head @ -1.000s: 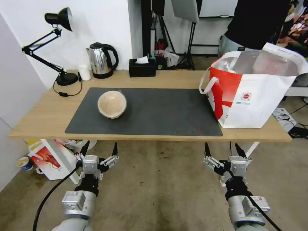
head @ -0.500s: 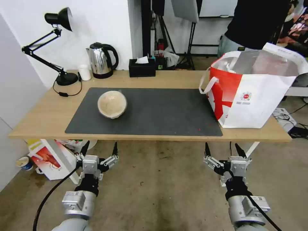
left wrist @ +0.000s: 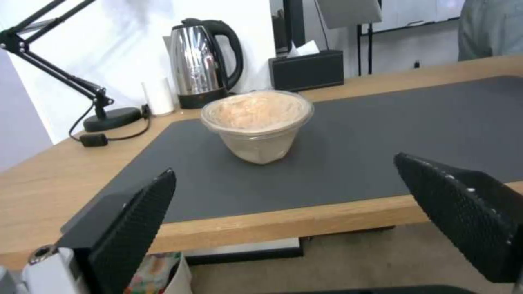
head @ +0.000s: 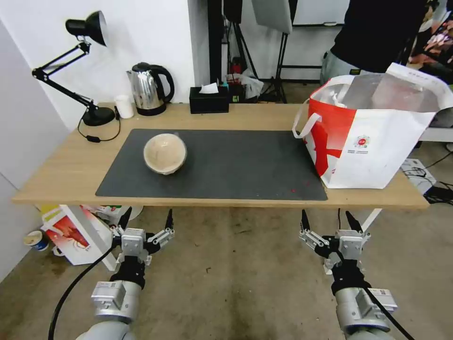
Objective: Pick up the trash from the table and place it into the takeout bag.
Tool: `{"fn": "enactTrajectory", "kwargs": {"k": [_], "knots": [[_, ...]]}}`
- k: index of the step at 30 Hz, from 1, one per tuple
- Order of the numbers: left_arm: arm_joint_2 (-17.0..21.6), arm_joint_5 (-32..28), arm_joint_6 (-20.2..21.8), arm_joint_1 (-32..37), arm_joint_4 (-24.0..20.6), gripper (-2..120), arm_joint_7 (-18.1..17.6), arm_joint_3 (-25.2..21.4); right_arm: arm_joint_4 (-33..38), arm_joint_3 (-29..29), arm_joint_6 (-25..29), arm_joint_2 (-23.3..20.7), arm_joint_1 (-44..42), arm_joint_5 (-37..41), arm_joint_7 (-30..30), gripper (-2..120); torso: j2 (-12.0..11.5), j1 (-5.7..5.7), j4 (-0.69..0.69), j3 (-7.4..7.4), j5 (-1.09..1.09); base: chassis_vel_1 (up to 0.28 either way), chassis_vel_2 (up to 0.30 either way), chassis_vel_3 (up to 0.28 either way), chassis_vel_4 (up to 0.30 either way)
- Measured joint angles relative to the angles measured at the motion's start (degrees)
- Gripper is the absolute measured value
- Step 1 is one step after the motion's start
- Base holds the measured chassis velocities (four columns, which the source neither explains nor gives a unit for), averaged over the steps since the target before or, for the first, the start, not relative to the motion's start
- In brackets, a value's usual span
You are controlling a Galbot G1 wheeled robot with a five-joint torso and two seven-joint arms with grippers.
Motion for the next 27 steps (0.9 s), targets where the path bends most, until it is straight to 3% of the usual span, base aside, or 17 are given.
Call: {"fn": "enactTrajectory", "kwargs": {"k": [10, 27], "knots": [[0.10, -1.43, 0.46, -0.26, -0.09, 100, -0.19, -0.06, 0.00, 0.00, 0.00, 0.00, 0.00, 0.00, 0.00, 100, 0.00, 0.00, 0.00, 0.00, 0.00, 0.000, 0.000, 0.000, 0.000], [2.30, -25.14, 9.07, -4.95, -4.43, 100, -4.75, -1.56, 0.01, 0.00, 0.00, 0.00, 0.00, 0.00, 0.00, 100, 0.00, 0.00, 0.00, 0.00, 0.00, 0.000, 0.000, 0.000, 0.000]]}}
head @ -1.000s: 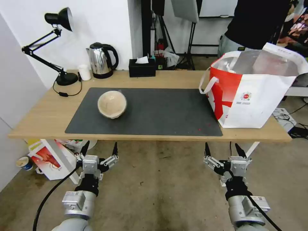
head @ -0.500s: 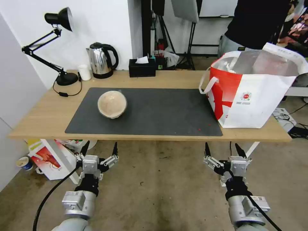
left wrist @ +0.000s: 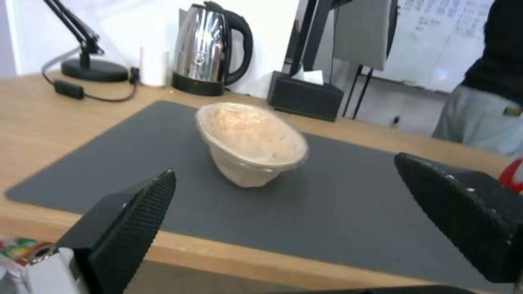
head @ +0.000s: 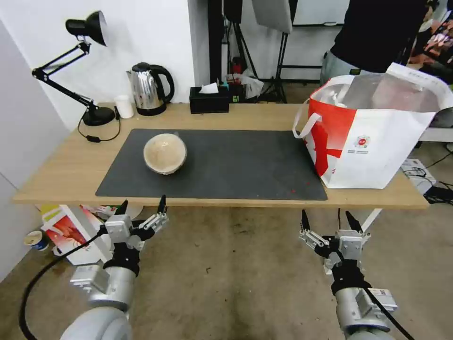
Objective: Pick up the trash from the table and place it into the takeout bag.
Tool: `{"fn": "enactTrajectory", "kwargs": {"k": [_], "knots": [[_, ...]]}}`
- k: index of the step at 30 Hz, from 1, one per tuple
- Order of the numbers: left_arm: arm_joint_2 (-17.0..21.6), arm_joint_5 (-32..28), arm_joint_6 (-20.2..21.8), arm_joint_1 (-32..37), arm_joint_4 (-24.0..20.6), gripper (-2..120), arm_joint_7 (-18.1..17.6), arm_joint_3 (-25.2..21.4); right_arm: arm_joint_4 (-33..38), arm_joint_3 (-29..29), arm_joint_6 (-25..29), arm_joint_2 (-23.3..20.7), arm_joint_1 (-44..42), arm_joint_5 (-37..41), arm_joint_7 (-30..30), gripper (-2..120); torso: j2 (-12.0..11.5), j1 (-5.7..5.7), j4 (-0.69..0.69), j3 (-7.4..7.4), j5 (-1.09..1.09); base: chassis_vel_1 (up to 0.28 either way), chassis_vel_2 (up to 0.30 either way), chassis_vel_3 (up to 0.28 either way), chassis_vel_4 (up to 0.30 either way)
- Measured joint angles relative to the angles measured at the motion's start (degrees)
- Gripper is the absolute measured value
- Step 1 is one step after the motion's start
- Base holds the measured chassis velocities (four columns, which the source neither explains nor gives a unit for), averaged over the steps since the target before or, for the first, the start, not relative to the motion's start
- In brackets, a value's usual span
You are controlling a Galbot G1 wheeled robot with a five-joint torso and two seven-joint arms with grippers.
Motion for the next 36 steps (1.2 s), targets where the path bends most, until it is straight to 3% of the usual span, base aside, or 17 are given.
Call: {"fn": "enactTrajectory", "kwargs": {"k": [9, 23, 26, 36], "knots": [[1.38, -14.61, 5.29, -2.91, -2.59, 100, -2.75, -0.90, 0.00, 0.00, 0.00, 0.00, 0.00, 0.00, 0.00, 100, 0.00, 0.00, 0.00, 0.00, 0.00, 0.000, 0.000, 0.000, 0.000], [2.88, -30.82, 11.16, -6.11, -5.48, 100, -5.78, -1.92, 0.00, 0.00, 0.00, 0.00, 0.00, 0.00, 0.00, 100, 0.00, 0.00, 0.00, 0.00, 0.00, 0.000, 0.000, 0.000, 0.000], [3.45, -36.96, 13.37, -7.32, -6.60, 100, -6.94, -2.29, 0.00, 0.00, 0.00, 0.00, 0.00, 0.00, 0.00, 100, 0.00, 0.00, 0.00, 0.00, 0.00, 0.000, 0.000, 0.000, 0.000], [3.56, -38.64, 13.83, -7.64, -6.76, 100, -7.46, -2.50, 0.00, -0.01, 0.00, 0.00, 0.00, 0.00, 0.00, 100, 0.00, 0.00, 0.00, 0.00, 0.00, 0.000, 0.000, 0.000, 0.000]]}}
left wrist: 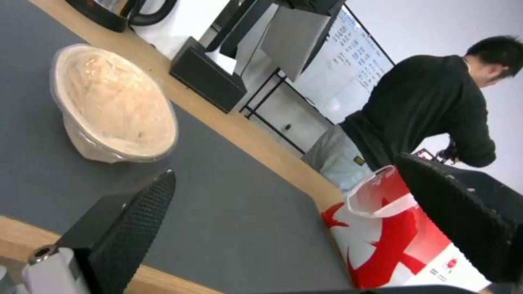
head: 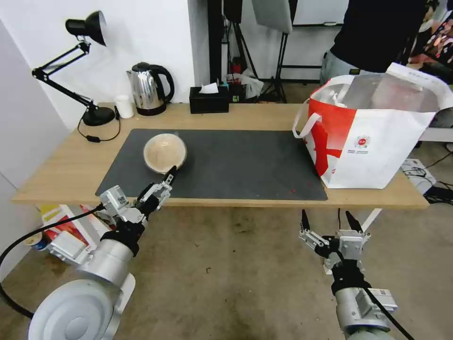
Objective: Pick up the trash from the table and place it into the takeout bag.
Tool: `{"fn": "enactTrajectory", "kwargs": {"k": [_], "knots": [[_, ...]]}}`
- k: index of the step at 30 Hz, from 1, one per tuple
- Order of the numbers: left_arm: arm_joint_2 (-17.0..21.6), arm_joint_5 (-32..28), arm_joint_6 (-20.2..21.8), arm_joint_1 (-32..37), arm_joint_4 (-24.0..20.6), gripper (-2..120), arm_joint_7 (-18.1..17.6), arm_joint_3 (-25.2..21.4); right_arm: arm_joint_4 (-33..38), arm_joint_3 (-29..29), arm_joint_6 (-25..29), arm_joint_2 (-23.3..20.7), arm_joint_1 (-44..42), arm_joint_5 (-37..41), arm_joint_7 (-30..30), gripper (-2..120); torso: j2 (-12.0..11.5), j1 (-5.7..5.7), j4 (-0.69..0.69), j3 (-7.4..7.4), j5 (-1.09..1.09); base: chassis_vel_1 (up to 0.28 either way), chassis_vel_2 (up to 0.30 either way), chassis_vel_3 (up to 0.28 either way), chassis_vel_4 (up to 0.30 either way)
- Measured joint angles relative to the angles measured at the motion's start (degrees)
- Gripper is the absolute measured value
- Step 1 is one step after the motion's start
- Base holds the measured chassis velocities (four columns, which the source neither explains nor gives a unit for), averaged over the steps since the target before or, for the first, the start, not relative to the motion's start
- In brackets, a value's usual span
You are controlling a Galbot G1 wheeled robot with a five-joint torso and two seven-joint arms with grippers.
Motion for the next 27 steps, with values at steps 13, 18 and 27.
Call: {"fn": "enactTrajectory", "kwargs": {"k": [13, 18, 27], "knots": [[0.66, -17.13, 2.40, -3.86, 0.70, 100, -7.94, -4.05, 0.00, 0.00, 0.00, 0.00, 0.00, 0.00, 0.00, 100, 0.00, 0.00, 0.00, 0.00, 0.00, 0.000, 0.000, 0.000, 0.000], [0.99, -25.64, 3.56, -5.75, 1.19, 100, -11.88, -6.08, 0.00, 0.00, 0.00, 0.00, 0.00, 0.00, 0.00, 100, 0.00, 0.00, 0.00, 0.00, 0.00, 0.000, 0.000, 0.000, 0.000], [3.74, -27.24, 3.17, -8.18, 3.70, 100, -17.06, -9.56, 0.01, 0.00, 0.01, 0.00, 0.01, -0.01, 0.00, 100, 0.00, 0.01, 0.00, 0.00, 0.02, 0.000, 0.000, 0.000, 0.000]]}}
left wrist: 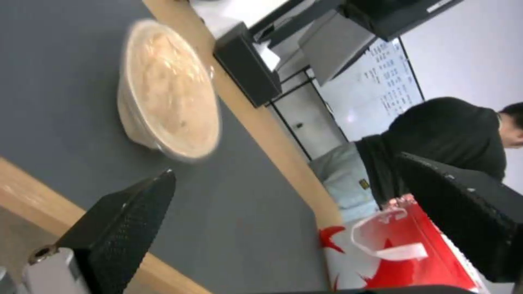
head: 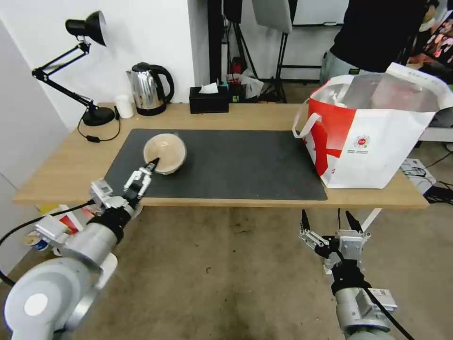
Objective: Pick up the trash from the table and place it into the takeout bag.
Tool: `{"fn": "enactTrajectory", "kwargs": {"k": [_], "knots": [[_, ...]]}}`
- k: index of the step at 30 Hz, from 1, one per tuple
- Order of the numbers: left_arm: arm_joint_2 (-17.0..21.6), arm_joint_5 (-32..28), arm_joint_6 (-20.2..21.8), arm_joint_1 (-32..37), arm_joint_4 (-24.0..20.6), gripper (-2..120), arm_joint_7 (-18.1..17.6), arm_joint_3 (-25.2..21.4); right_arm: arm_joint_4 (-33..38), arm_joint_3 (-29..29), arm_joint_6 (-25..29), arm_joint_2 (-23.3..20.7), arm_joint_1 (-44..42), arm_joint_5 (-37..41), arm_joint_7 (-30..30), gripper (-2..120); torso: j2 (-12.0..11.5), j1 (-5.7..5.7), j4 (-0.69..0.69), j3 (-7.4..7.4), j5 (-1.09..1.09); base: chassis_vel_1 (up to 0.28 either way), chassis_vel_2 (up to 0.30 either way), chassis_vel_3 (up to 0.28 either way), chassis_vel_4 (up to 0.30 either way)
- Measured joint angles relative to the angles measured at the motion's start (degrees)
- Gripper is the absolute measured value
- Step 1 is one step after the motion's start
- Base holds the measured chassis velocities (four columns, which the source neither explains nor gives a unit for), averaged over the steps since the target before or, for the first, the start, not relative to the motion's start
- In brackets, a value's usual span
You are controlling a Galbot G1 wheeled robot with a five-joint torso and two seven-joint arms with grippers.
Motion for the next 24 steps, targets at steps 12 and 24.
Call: {"fn": "enactTrajectory", "kwargs": {"k": [12, 24], "knots": [[1.67, -1.05, -0.21, -1.14, 0.58, 100, -0.28, -2.33, 0.00, 0.00, 0.00, 0.00, 0.00, 0.00, 0.00, 100, 0.00, 0.00, 0.00, 0.00, -0.02, 0.000, 0.000, 0.000, 0.000], [2.39, -2.04, -0.28, -2.38, 2.20, 100, -0.46, -2.92, 0.00, 0.00, -0.01, 0.00, 0.00, 0.01, 0.00, 100, 0.00, 0.00, 0.00, 0.00, -0.02, 0.000, 0.000, 0.000, 0.000]]}}
